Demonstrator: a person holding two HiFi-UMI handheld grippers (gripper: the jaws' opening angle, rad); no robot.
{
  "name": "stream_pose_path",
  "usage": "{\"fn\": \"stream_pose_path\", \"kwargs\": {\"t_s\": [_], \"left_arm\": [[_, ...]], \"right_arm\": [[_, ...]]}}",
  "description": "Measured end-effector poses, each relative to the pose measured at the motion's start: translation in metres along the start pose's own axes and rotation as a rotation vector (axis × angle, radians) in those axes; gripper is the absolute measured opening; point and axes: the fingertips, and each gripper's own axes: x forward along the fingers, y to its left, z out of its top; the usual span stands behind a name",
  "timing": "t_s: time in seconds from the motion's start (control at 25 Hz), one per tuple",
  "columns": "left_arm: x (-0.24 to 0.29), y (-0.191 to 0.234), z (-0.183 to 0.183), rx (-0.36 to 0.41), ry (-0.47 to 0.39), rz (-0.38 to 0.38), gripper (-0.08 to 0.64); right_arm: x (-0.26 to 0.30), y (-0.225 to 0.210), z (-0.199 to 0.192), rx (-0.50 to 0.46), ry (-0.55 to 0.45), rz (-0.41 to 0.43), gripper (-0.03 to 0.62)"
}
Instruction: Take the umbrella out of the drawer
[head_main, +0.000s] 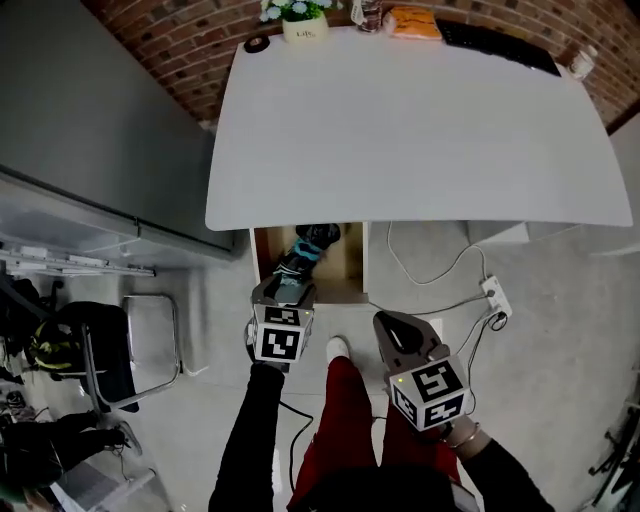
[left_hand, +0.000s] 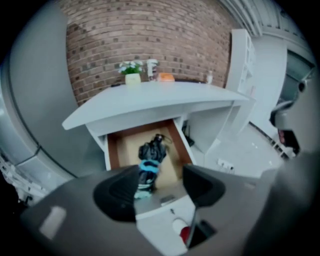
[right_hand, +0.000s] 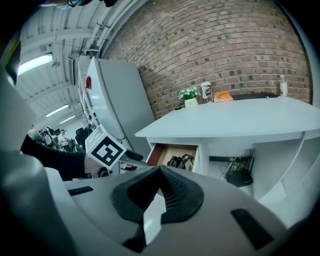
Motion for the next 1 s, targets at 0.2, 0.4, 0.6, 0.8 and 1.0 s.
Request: {"fn": "stream_pose_path", "kwargs": {"t_s": [0.2,0.4,0.6,0.8,1.0], "left_arm": [[0.038,0.014,-0.012,0.081,0.050,-0.032,0.275],[0.081,0.020,-0.021,0.189,0.093,-0.040,0.307],[0.127,0.027,-0.034,0.259,0.156,-0.044,0.313],[0.161,0.036,-0.047,0.289,0.219,-0.045,0.316],[0.182,0.037,-0.046,0.297,0.238,-0.056,0.322]], "right_arm": [[0.034,-0.004,-0.022,0.067,0.019,-0.069,-0.002],[0.062,-0.011,-0.047,0.131,0.032,-0.121,-0.002],[0.084,-0.020,-0.066,0.177,0.030,-0.155,-0.002],[0.103,-0.030,-0.077,0.228,0.032,-0.186,-0.002],[0.122,-0.030,-0.086,0.223,0.051,-0.177,-0.002]]}}
